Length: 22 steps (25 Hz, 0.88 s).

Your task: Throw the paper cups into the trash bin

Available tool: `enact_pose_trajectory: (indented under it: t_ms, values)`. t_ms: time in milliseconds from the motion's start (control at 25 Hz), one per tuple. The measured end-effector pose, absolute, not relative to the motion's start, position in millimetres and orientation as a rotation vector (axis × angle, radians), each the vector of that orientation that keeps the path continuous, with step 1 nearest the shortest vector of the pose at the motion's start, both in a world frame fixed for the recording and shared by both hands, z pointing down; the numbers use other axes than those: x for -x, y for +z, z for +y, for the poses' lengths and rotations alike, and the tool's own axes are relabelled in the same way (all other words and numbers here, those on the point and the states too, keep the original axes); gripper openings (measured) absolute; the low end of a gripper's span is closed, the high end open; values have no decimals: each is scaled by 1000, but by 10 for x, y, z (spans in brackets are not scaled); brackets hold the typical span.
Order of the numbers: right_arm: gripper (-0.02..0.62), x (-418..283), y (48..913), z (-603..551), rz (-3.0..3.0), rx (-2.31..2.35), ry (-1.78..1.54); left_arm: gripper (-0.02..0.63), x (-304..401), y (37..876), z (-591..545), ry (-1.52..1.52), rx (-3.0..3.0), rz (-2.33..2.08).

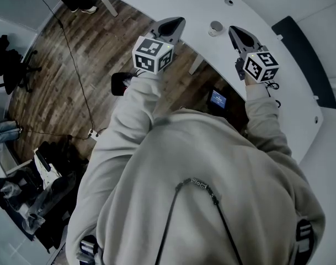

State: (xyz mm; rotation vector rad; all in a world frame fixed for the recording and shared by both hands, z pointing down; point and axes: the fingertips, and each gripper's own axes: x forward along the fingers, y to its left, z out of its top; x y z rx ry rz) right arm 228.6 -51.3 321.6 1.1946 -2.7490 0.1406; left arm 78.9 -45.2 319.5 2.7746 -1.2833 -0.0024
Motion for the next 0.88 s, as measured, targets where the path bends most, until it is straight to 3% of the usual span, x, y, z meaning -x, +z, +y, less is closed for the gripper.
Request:
enact_pose_trajectory:
  t_ms: [600,880]
  values:
    - [17,-2811,3627,-665,-2707,-1231,316,3,-1236,3388,-734,40,-2772,-1165]
    - [17,-2855,3743,-971,-2654,-1303,348,3,-1105,3489,-1179,31,-2766,-1137]
